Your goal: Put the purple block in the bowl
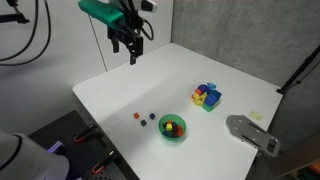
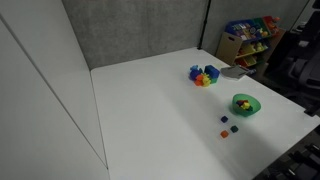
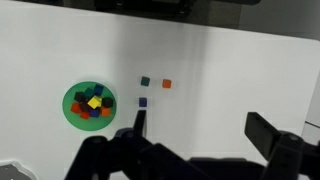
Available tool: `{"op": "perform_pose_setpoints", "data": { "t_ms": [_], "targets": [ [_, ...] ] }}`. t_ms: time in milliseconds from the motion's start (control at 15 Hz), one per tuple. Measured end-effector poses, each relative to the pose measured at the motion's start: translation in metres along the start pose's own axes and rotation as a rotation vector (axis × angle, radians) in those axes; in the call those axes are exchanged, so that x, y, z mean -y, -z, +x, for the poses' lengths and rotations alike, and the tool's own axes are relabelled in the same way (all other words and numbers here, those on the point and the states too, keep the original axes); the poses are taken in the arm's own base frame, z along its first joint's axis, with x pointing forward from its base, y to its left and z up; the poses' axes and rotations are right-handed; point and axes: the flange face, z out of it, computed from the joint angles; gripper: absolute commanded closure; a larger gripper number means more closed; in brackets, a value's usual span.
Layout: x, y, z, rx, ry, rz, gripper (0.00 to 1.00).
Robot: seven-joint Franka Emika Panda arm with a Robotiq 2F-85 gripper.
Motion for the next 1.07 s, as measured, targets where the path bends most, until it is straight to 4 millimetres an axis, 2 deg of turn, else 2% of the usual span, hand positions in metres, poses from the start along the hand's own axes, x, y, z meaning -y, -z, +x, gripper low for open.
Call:
{"op": "perform_pose_setpoints", "data": {
  "t_ms": [333,800,1067],
  "targets": [
    [0.003,-0.042,0.012,-0.067,-0.007,-0.025,0.00],
    [0.001,-0.126,0.029,-0.113,-0.098,-0.054,0.00],
    [-0.007,-0.172,0.042,-0.127,-0.150,-0.094,0.00]
  ]
}}
